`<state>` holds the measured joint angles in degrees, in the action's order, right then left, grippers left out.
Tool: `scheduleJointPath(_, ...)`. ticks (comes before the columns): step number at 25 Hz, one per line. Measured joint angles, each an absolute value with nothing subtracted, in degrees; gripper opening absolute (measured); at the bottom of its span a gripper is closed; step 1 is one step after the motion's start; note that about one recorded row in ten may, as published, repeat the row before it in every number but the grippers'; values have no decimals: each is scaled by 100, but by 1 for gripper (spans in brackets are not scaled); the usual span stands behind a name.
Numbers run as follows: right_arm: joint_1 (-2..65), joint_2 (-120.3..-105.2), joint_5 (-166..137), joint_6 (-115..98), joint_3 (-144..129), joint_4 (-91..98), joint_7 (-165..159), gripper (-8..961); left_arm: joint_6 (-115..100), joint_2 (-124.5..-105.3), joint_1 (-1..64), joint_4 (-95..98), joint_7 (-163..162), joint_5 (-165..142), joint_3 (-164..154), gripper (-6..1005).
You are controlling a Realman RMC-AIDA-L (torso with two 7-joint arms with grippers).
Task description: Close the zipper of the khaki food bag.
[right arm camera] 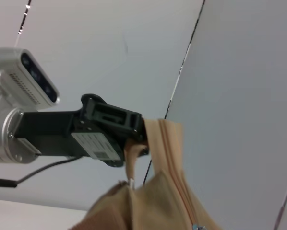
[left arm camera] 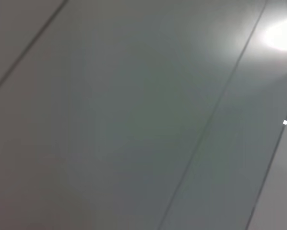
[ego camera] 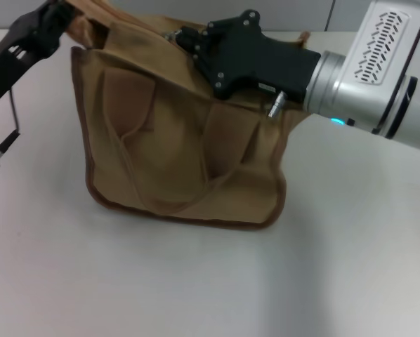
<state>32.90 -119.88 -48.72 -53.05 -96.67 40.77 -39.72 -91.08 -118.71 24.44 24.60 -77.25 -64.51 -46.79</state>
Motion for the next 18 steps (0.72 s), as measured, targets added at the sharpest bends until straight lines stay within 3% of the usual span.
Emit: scheduleJointPath(18, 1887, -11979, -4836, -6548, -8967, 4087, -4038, 56, -8989, -11855, 2216, 2462, -7655, -6458, -4472, 104)
